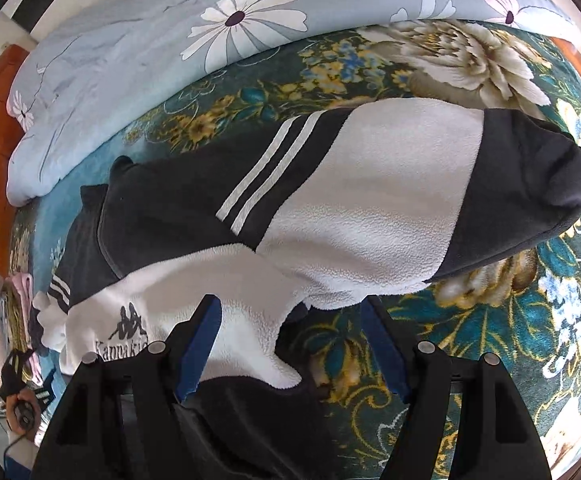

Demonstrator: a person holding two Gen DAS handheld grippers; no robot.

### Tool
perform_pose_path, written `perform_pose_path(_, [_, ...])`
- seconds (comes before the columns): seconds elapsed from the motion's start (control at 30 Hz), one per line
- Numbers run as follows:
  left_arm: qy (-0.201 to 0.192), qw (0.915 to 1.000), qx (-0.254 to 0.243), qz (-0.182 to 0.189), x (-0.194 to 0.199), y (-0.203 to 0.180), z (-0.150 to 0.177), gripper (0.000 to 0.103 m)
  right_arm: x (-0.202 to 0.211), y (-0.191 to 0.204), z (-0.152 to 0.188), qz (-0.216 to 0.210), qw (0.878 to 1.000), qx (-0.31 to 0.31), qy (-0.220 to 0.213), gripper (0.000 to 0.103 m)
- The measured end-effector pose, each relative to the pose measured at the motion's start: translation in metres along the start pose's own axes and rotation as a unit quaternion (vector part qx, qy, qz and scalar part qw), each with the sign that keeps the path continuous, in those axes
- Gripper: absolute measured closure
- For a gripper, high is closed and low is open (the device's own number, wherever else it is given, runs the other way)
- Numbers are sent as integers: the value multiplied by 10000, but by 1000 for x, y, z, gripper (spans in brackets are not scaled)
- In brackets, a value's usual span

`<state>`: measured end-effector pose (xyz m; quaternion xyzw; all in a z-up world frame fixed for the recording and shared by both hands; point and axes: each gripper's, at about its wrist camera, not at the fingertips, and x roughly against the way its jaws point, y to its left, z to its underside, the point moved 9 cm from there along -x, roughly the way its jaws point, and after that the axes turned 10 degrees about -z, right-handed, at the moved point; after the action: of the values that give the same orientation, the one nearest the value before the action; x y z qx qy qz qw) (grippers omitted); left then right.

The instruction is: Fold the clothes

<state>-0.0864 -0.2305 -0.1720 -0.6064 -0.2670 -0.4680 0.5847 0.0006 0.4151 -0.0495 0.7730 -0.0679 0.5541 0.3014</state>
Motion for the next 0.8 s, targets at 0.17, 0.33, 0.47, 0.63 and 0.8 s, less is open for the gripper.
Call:
perform_pose_path(0.17, [-168,9998,-87,-72,10,12,-4,97,2,-7,1,135,9998,-138,19,30])
perform_pose_path(0.33, [-342,9991,-185,-156,21,25,-7,99,-2,11,-9,11,10000,-29,-14,30])
perform_pose_path(0.47, [-481,9982,-263,-222,30,36,-10,100,-16,44,-26,-174,9992,350,27,30])
perform_pose_path(0.63, [-424,9983,-411,5,44,32,5,99,-57,115,-68,-492,9915,1195,167,30])
perform_pose_path(0.8, [-212,9916,-1133,587,75,6,55,95,-119,173,-109,-400,9833,1724,431,30])
